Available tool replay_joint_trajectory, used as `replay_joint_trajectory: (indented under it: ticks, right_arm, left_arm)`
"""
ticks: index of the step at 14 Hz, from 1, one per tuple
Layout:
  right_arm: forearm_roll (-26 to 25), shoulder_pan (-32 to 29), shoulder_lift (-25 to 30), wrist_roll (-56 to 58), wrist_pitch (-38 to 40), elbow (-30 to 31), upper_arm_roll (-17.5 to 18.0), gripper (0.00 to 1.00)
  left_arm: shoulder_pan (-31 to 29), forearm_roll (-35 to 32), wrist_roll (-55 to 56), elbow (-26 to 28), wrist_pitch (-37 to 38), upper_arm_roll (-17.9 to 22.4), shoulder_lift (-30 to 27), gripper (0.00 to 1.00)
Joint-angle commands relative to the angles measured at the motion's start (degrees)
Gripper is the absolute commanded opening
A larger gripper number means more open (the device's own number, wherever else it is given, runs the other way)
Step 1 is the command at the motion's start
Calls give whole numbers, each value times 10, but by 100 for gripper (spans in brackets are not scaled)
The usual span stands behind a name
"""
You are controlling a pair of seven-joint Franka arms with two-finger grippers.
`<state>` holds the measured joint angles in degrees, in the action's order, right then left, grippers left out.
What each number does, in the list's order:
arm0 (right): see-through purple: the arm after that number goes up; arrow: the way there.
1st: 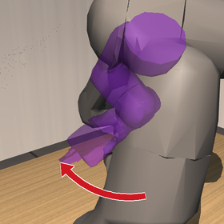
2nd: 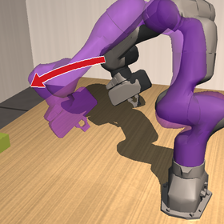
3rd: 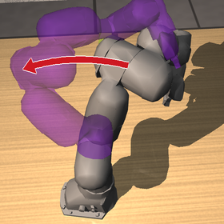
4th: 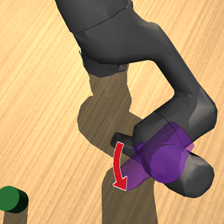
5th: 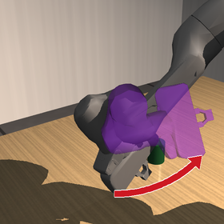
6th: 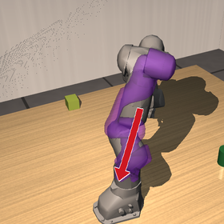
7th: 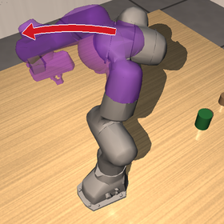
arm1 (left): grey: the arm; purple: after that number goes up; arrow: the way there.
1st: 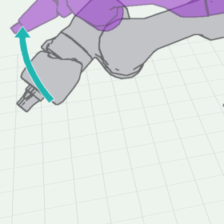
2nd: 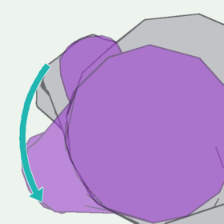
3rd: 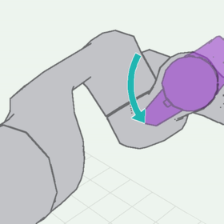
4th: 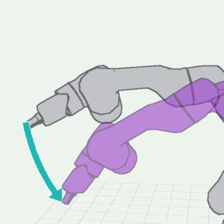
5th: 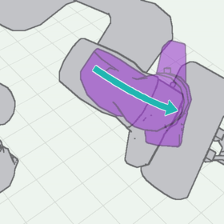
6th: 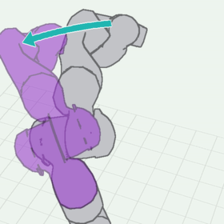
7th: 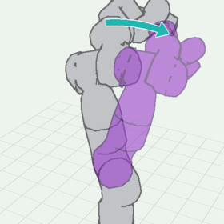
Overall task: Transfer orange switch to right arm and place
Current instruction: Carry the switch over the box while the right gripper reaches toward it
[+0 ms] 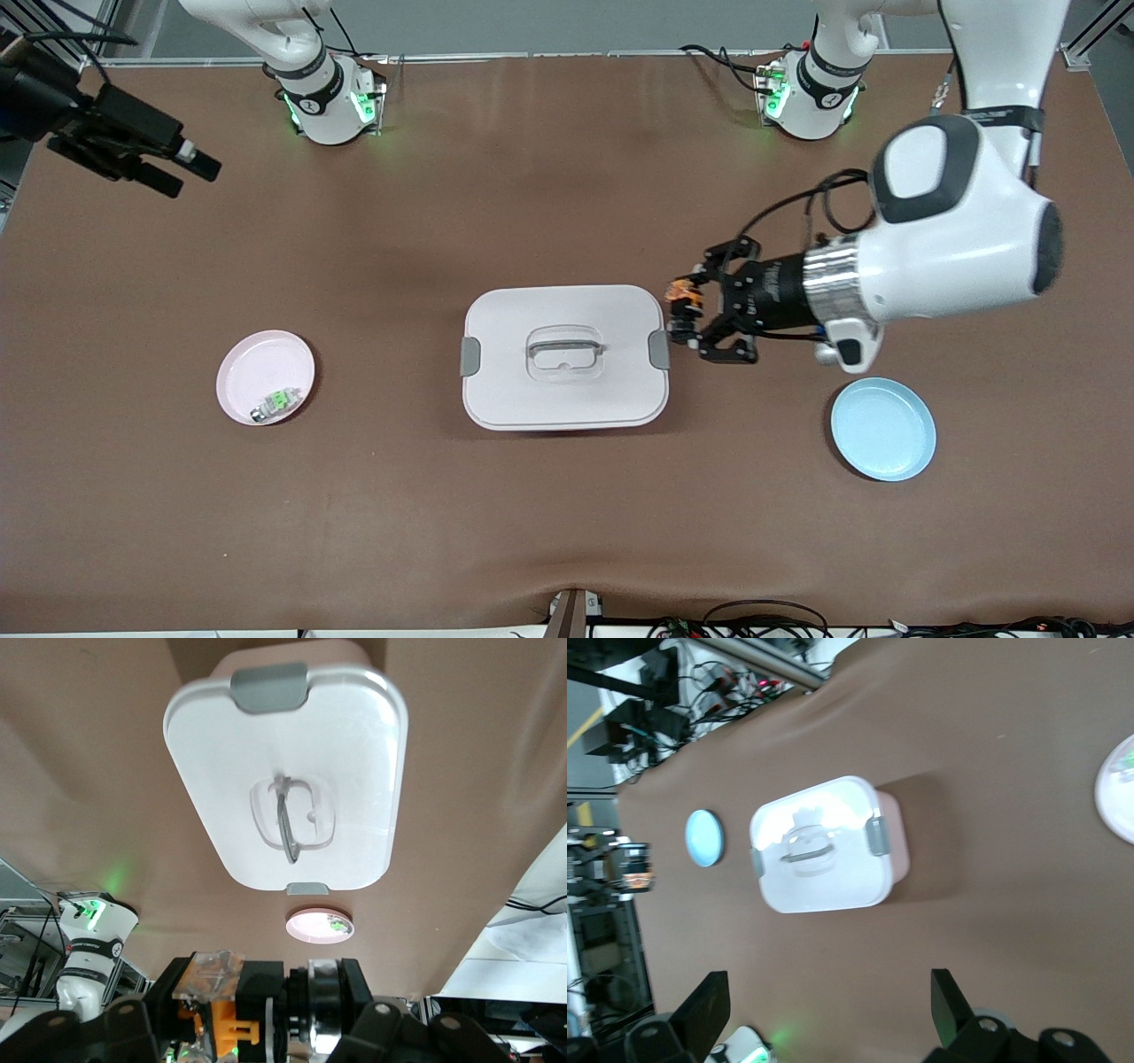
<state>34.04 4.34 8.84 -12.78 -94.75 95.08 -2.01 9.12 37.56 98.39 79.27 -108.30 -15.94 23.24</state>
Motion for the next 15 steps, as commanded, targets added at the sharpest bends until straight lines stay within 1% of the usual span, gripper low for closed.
replay_joint_trajectory:
  ticks: [1,3,5,6,9,11,12,13,14,15]
  right_arm:
    - [20,36,12,-8,-45,44,-1,100]
    - [23,72,14,-31,-94,79,0,100]
    - [23,116,5,-57,-121,81,0,100]
    - [24,134,-11,-70,-130,78,0,100]
    - [34,160,-49,-74,-138,57,0,100]
    - [36,188,-64,-80,-187,64,0,100]
    - [43,201,-65,-81,-213,78,0,100]
    - [74,209,-63,-87,-242,97,0,100]
    - [94,218,-61,-86,-272,117,0,100]
    - [97,227,-61,-84,-296,128,0,100]
  left_arm:
    - [45,-23,52,8,-44,2,-7,14]
    - [78,-43,81,8,-70,2,-3,14]
    - [111,-64,126,7,-95,3,3,14]
    - [123,-75,142,6,-108,4,8,14]
    - [161,-97,164,6,-140,4,17,14]
    - [186,-114,203,4,-167,8,24,14]
    - [195,-128,228,4,-174,9,25,14]
    - [203,-138,242,4,-182,8,25,14]
    - [211,-140,250,4,-192,9,25,15]
    - [222,-140,251,4,-205,9,26,15]
